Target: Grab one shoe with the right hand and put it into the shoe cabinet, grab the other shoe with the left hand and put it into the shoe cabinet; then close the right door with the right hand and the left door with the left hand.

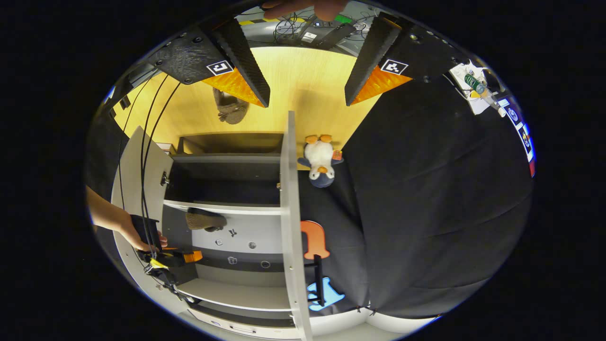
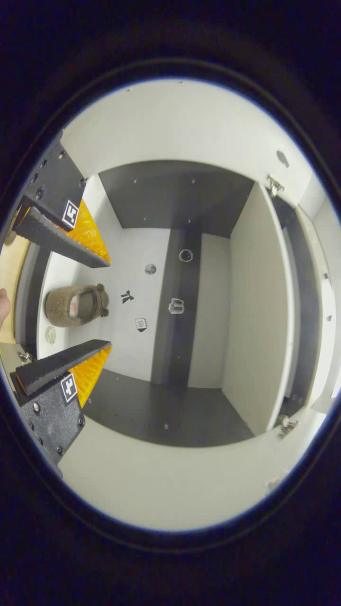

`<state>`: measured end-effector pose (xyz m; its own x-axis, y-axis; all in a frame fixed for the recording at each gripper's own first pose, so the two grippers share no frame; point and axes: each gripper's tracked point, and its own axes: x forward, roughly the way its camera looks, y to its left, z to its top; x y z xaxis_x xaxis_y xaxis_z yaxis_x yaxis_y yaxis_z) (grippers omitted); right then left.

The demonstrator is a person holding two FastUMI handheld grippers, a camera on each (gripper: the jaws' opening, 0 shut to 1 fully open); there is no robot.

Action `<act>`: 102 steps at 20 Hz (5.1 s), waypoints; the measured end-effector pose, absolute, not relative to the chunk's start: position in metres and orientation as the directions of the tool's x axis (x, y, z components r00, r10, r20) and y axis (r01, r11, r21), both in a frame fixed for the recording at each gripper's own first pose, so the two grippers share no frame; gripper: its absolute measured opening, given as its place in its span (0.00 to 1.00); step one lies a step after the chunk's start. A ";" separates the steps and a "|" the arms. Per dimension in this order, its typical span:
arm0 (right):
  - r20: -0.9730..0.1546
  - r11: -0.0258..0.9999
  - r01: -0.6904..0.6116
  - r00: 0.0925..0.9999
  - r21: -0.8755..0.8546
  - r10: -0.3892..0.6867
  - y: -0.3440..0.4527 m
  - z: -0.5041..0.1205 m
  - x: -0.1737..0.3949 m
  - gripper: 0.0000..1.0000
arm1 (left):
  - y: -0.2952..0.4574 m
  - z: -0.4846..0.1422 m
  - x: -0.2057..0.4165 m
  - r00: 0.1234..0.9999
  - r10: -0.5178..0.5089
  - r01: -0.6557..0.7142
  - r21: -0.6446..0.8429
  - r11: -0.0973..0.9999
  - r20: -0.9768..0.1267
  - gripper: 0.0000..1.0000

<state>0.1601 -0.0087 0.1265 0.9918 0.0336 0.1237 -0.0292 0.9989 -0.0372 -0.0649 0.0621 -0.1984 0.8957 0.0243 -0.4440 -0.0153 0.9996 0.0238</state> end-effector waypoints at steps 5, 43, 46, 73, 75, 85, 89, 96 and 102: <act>0.056 0.997 -0.031 0.998 -0.066 0.035 0.001 0.079 0.018 0.96 | -0.004 -0.236 -0.042 0.869 -0.172 0.200 0.013 0.980 -0.463 0.97; -0.496 0.919 -0.383 0.818 -0.093 0.291 0.120 -0.040 -0.108 0.94 | -0.091 -0.420 0.074 0.741 -0.247 0.094 -0.269 0.959 -0.625 0.17; -0.491 0.912 -0.403 0.812 -0.082 0.315 0.122 -0.044 -0.109 0.94 | -0.079 -0.412 0.071 0.738 -0.217 0.058 -0.261 0.964 -0.638 0.05; -0.080 0.944 -0.329 0.942 -0.005 0.327 -0.054 0.041 -0.026 0.93 | -0.082 -0.074 0.392 0.834 0.078 -0.168 -0.117 0.979 -0.546 0.05; -0.070 0.950 -0.313 0.948 -0.006 0.312 -0.058 0.044 -0.024 0.93 | -0.082 -0.083 0.401 0.819 0.099 -0.188 -0.101 0.977 -0.565 0.05; -0.042 0.942 -0.336 0.941 0.015 0.336 -0.042 0.053 -0.015 0.93 | -0.095 -0.037 0.353 0.877 -0.062 -0.034 -0.190 0.981 -0.476 0.74; -0.017 0.951 -0.308 0.951 0.003 0.308 -0.047 0.059 -0.015 0.94 | -0.096 0.010 0.296 0.931 -0.118 0.047 -0.208 0.977 -0.345 0.73; -0.014 0.969 -0.244 0.970 -0.027 0.244 -0.055 0.060 -0.007 0.92 | -0.120 0.087 0.151 0.963 -0.261 0.253 -0.111 0.961 -0.063 0.75; -0.009 0.980 -0.190 0.982 -0.066 0.189 -0.043 0.046 -0.014 0.92 | -0.118 0.096 0.073 0.977 -0.200 0.203 -0.035 0.979 0.069 0.96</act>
<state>-0.0144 -0.0430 0.0464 0.9819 0.1894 -0.0093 -0.1895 0.9797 -0.0657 0.0733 -0.1176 0.0955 0.9773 -0.2002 0.0691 0.2029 0.9786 -0.0348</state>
